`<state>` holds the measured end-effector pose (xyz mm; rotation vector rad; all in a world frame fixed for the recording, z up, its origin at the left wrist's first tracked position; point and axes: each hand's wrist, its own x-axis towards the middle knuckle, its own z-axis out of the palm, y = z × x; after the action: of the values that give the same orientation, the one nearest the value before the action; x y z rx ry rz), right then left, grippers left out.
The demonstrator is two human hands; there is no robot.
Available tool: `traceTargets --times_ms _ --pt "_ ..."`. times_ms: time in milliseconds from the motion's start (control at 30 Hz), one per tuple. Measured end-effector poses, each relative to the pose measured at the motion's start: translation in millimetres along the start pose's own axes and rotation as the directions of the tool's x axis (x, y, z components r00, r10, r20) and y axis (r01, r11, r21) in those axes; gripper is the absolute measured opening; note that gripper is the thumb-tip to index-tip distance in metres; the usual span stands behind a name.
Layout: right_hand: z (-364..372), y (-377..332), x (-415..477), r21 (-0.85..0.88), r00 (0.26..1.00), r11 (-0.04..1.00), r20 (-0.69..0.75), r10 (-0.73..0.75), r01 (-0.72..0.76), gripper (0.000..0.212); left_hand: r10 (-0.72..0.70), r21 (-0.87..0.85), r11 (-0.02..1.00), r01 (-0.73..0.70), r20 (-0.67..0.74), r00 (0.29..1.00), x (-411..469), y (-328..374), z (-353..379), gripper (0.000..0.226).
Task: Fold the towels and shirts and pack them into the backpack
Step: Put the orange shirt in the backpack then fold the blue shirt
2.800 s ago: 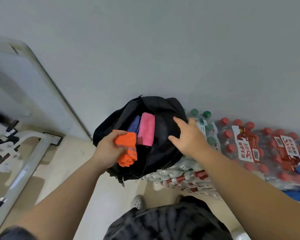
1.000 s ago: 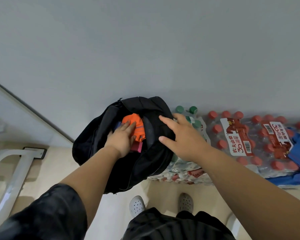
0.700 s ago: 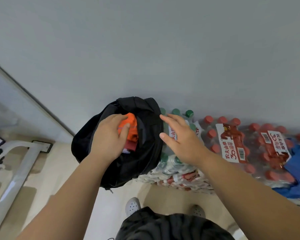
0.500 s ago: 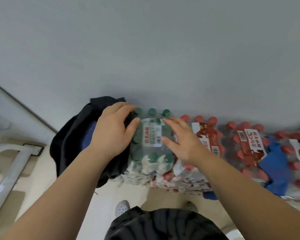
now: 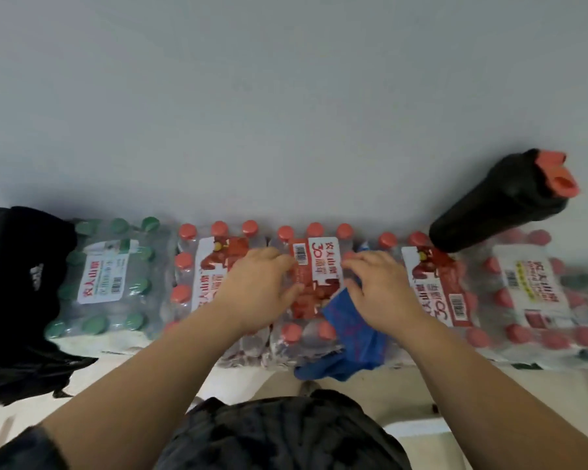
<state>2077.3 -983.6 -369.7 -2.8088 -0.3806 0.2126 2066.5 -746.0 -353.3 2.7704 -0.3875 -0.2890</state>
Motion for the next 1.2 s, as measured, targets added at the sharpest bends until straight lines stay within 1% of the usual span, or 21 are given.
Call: traceTargets --times_ms 67,133,200,300,367,467,500,600,633,700,767,800,900,967,1000,1067,1100,1133,1200 --pt "-2 25 -7 -0.06 0.998 0.998 0.055 0.038 -0.034 0.041 0.018 -0.009 1.0 -0.018 0.053 0.998 12 22 14 0.045" --pt "0 43 -14 -0.1 0.993 0.994 0.111 0.045 -0.034 0.047 0.02 -0.039 0.999 -0.016 0.094 0.995 21 41 26 0.04" --pt "4 53 -19 -0.117 0.993 0.993 0.113 0.022 -0.009 0.047 0.028 -0.039 0.999 -0.023 0.127 0.991 27 56 35 0.033" --pt "8 58 -19 -0.141 0.997 0.99 0.071 -0.018 0.028 0.028 0.032 0.003 0.999 -0.032 0.148 0.989 36 68 45 0.03" --pt "11 59 -20 -0.147 0.999 0.989 0.025 -0.027 0.03 0.016 0.027 -0.004 1.0 -0.027 0.129 0.991 40 72 50 0.032" --pt "15 61 -21 -0.096 0.998 0.994 -0.04 -0.05 0.046 0.01 0.033 -0.054 0.998 -0.027 0.1 0.994 43 76 56 0.038" --pt "14 61 -22 -0.059 0.997 0.997 -0.053 -0.055 0.052 0.009 0.032 -0.073 0.997 -0.025 0.093 0.995 44 79 56 0.034" --pt "9 59 -23 0.097 0.994 0.993 -0.089 -0.065 0.073 0.002 0.041 -0.176 0.984 -0.029 0.065 0.997 43 83 60 0.01" --pt "8 57 -24 0.151 0.993 0.985 -0.097 -0.074 0.088 0.004 0.023 -0.225 0.974 -0.012 0.048 0.999 41 83 61 0.007" --pt "6 54 -25 0.241 0.99 0.963 -0.103 -0.096 0.119 0.009 -0.085 -0.393 0.915 0.094 0.041 0.996 36 82 58 0.012" --pt "2 50 -27 0.331 0.99 0.935 -0.097 -0.101 0.127 0.01 -0.196 -0.602 0.771 0.208 0.086 0.977 31 80 47 0.012" --pt "0 48 -29 0.378 0.991 0.917 -0.095 -0.099 0.128 0.01 -0.226 -0.675 0.701 0.231 0.098 0.969 27 78 41 0.015" --pt "-8 33 -33 0.478 0.992 0.869 -0.061 -0.115 0.13 0.009 -0.217 -0.79 0.581 0.198 0.084 0.972 11 77 22 0.024" --pt "-13 20 -33 0.508 0.99 0.851 -0.046 -0.132 0.137 0.006 -0.21 -0.843 0.515 0.158 0.055 0.976 -1 74 7 0.023" --pt "-15 13 -32 0.533 0.99 0.835 -0.046 -0.131 0.135 0.009 -0.218 -0.861 0.488 0.14 0.035 0.975 -7 71 -1 0.022" --pt "-19 -2 -28 0.578 0.995 0.81 -0.036 -0.098 0.101 0.025 -0.233 -0.883 0.458 0.103 -0.007 0.973 -18 59 -20 0.025" --pt "-19 -9 -25 0.57 0.997 0.818 -0.023 -0.077 0.076 0.033 -0.224 -0.884 0.459 0.085 -0.022 0.974 -24 51 -30 0.024" --pt "-18 -15 -21 0.534 0.998 0.844 -0.003 -0.06 0.053 0.039 -0.214 -0.879 0.471 0.073 -0.034 0.976 -31 42 -39 0.021" --pt "-9 -27 -13 0.407 0.997 0.913 0.063 -0.04 0.011 0.054 -0.232 -0.863 0.499 0.076 -0.049 0.971 -47 24 -51 0.016"
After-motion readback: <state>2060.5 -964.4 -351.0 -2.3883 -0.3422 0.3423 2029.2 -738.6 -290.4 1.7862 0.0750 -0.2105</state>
